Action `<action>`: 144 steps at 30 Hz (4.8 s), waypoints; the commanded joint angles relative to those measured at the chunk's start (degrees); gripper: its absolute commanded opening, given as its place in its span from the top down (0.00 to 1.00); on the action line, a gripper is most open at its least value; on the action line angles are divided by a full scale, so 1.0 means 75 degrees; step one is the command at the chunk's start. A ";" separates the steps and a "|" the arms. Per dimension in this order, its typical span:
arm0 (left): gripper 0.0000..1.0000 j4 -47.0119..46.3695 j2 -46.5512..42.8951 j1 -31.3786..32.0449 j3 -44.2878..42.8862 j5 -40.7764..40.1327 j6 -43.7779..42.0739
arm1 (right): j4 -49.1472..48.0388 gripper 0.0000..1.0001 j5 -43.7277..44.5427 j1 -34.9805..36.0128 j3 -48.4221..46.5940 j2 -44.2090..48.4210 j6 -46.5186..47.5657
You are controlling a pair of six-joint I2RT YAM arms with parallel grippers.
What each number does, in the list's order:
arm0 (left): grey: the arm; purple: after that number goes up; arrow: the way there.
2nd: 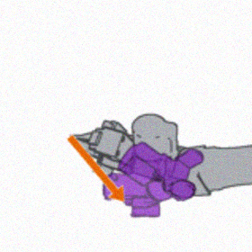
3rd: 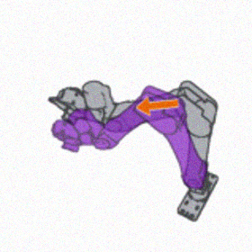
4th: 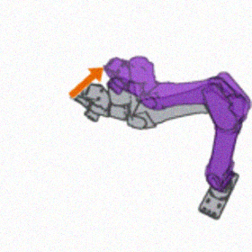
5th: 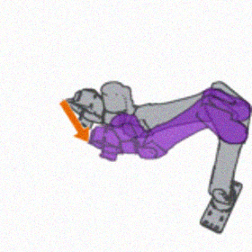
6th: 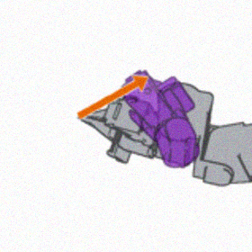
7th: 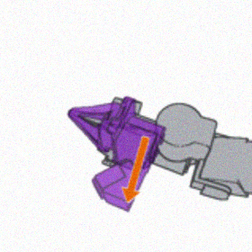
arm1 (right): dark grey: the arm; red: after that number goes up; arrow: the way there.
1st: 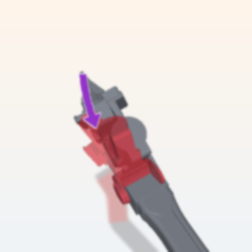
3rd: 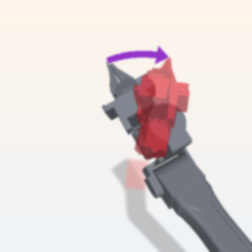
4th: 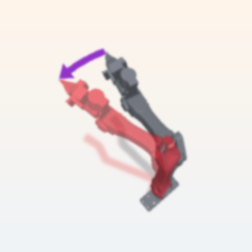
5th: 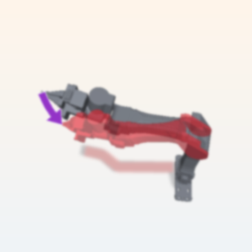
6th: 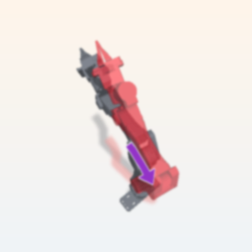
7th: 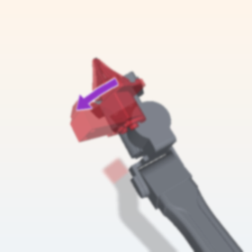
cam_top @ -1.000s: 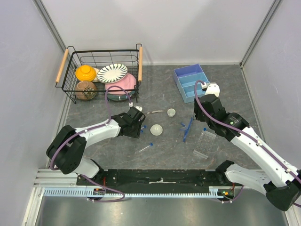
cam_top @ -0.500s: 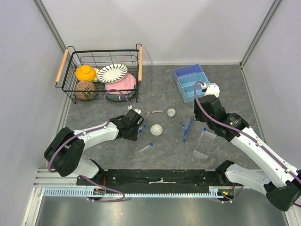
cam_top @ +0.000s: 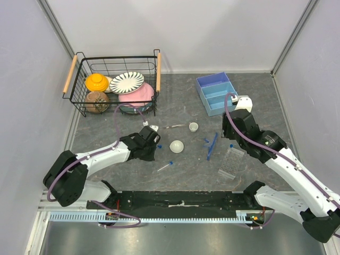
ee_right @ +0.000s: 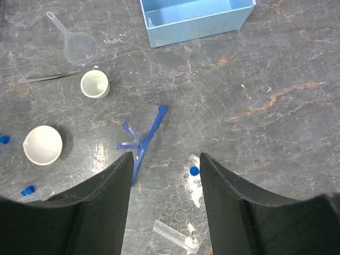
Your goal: Organize the chemistry lab equipment
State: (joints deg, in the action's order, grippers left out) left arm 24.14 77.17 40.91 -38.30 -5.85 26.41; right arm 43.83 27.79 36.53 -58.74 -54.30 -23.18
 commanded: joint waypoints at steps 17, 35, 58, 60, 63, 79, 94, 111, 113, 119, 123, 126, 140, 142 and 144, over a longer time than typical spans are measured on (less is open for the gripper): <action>0.98 0.2172 -0.1686 0.1179 -0.3095 0.4621 -0.1564 | 0.0085 0.38 -0.5279 0.0027 -0.1379 0.0221 0.0442; 0.98 0.1212 -0.2203 0.1190 -0.3213 0.7517 -0.2795 | -0.2305 0.39 -0.9717 0.0027 0.0214 0.0771 -0.1900; 0.98 0.0133 -0.1476 0.1190 -0.3225 0.7764 -0.2549 | -0.3395 0.70 -0.9881 0.0203 0.0988 0.1147 -0.2827; 0.98 0.0144 -0.1499 0.1190 -0.3213 0.7741 -0.2538 | -0.3395 0.78 -0.9846 0.0215 0.1000 0.1135 -0.2839; 0.98 0.0145 -0.1500 0.1190 -0.3166 0.7694 -0.2526 | -0.3372 1.00 -0.9788 0.0238 0.1000 0.1135 -0.2851; 0.00 0.2135 -0.1839 0.1190 -0.4572 0.4277 -0.2034 | -0.0503 1.00 -0.5637 0.0273 -0.0147 0.0831 -0.1340; 0.01 0.2665 -0.3198 0.1190 -0.3590 0.2057 -0.1542 | 0.1761 1.00 0.0349 0.0285 0.0259 0.0888 -0.2673; 0.01 0.2312 -0.3351 0.1179 -0.2768 0.2256 -0.1740 | 0.1492 1.00 0.0701 0.0273 0.1609 0.0678 -0.3671; 0.01 0.2313 -0.3328 0.1190 -0.2768 0.2233 -0.1787 | 0.1375 1.00 0.0782 0.0273 0.1656 0.0643 -0.3741; 0.01 0.2312 -0.3199 0.1179 -0.2803 0.2186 -0.1928 | 0.1128 1.00 0.0970 0.0273 0.1820 0.0502 -0.3894; 0.01 0.2266 -0.3129 0.1179 -0.2791 0.2162 -0.1987 | 0.0941 1.00 0.1040 0.0273 0.1961 0.0467 -0.3929; 0.01 0.2219 -0.3047 0.1179 -0.2779 0.2174 -0.2010 | 0.0859 1.00 0.1076 0.0273 0.2031 0.0385 -0.3941; 0.01 0.2219 -0.2965 0.1179 -0.2908 0.2186 -0.2057 | 0.0472 1.00 0.1111 0.0273 0.2289 0.0221 -0.3988; 0.01 0.2219 -0.2965 0.1179 -0.2908 0.2174 -0.2057 | 0.0437 1.00 0.1099 0.0273 0.2324 0.0209 -0.3999; 0.01 0.2219 -0.2965 0.1179 -0.2897 0.2162 -0.2057 | 0.0390 1.00 0.1064 0.0273 0.2394 0.0186 -0.3999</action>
State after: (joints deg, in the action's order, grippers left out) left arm 43.09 54.83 49.63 -59.07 10.63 12.86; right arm 48.93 34.44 38.50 -41.47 -52.69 -52.34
